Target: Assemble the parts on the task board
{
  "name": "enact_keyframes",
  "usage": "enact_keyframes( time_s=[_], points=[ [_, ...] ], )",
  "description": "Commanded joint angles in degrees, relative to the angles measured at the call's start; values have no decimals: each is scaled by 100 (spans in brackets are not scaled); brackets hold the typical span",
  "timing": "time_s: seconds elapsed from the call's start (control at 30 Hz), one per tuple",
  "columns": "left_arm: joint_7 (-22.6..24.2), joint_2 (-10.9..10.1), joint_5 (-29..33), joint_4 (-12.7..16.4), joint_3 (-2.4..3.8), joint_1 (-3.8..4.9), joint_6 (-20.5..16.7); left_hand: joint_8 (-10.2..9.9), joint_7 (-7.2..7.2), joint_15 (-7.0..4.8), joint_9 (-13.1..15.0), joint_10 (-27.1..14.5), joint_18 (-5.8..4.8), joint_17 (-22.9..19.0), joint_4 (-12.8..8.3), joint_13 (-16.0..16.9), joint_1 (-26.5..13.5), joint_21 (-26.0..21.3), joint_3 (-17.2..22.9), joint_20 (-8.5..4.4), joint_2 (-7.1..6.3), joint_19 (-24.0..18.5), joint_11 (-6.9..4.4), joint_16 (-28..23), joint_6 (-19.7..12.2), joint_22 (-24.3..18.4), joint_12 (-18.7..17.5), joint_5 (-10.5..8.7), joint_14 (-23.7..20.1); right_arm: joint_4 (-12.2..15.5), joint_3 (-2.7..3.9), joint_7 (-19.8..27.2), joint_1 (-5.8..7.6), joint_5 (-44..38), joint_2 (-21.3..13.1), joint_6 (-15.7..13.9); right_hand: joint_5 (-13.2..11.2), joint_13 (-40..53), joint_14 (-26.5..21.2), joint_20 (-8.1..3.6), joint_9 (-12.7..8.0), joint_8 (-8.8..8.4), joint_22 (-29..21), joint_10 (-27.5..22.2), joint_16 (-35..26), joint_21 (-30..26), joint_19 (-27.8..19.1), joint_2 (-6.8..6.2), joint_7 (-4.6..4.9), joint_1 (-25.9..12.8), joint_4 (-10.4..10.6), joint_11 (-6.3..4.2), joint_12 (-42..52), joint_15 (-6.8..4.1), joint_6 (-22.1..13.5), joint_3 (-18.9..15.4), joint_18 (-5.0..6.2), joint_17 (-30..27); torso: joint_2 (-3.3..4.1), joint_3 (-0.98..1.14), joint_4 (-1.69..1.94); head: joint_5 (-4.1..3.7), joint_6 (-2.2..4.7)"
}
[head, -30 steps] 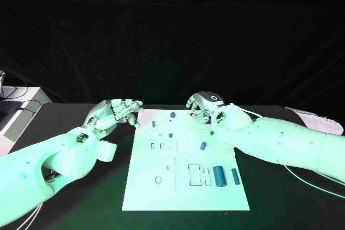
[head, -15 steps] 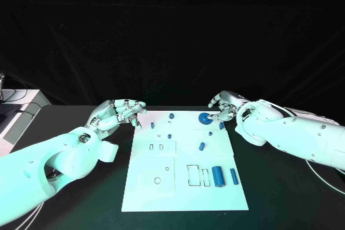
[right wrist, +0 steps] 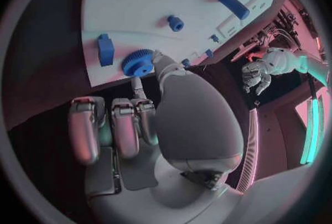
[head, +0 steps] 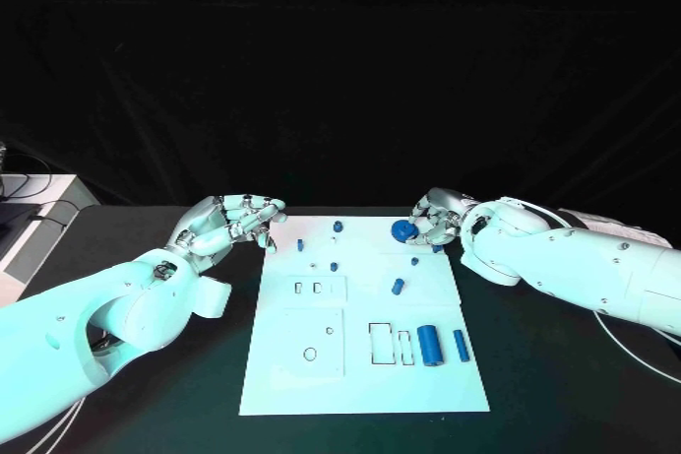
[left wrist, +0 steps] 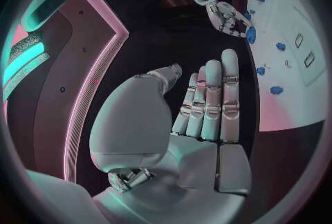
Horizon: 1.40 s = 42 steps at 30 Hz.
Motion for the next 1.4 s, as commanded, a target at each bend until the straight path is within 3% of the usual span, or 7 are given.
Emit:
enact_keyframes(
  time_s=[0.03, 0.13, 0.4, 1.03, 1.4],
  points=[
    [49, 18, -31, -4, 4, 0, 97, -26, 10, -12, 9, -15, 22, 8, -18, 5, -52, 29, 3, 7, 8, -2, -8, 19, -35, 5, -9, 2, -6, -56, -1, -148, -17, 27, 48, 64, 42, 1425, 588, 39, -6, -24, 1023, 519, 22, 55, 393, 10, 13, 81, 41, 56, 51, 31, -36, -51, -95, 1454, 3, -9, 8, -6, -14],
    [44, 20, -31, -13, 4, 0, 98, -26, 10, -12, 9, -15, 22, 8, -18, 5, -52, 29, 3, 7, 8, -2, -8, 19, -35, 5, -9, 2, -6, -102, -1, -175, -25, 20, 81, -18, 75, 1441, 591, 41, -4, -16, 1049, 534, 26, 76, 404, 26, 12, 107, 62, 56, 66, 32, -25, -55, -101, 1468, -1, -14, 16, -2, -33],
    [40, 18, -31, -23, 4, 0, 86, -26, 10, -12, 9, -15, 22, 8, -18, 5, -52, 29, 3, 7, 8, -2, -8, 19, -35, 5, -9, 2, -6, -178, -1, -199, -32, -18, 147, -205, 172, 1478, 596, 44, -2, -6, 1118, 569, 33, 130, 432, 61, 13, 166, 108, 56, 99, 34, -12, -37, -117, 1494, -2, -15, -7, 32, -48],
    [8, 11, -32, -42, 4, 1, 104, -25, 9, -13, 14, -16, 22, 13, -18, 9, -56, 60, 7, 6, 15, -5, -9, 32, -31, 25, -8, 2, 1, -180, 2, -237, -32, -131, 200, -590, 208, 1480, 598, 45, 8, 26, 1187, 572, 35, 184, 461, 90, 4, 178, 152, 51, 101, 32, 39, -10, -133, 1502, -4, -12, 2, 35, -72],
    [-10, 27, -35, -75, 4, 1, 99, -24, 6, -14, 18, -14, 22, 16, -18, 12, -57, 81, 13, 6, 25, -12, -11, 38, -27, 39, -6, 2, 1, -314, 3, -273, -44, -112, 347, -364, 264, 1466, 597, 44, 10, 36, 1217, 557, 34, 209, 474, 81, 1, 180, 179, 47, 88, 30, 52, -1, -140, 1498, 8, -8, 5, 42, -68]
  ],
)
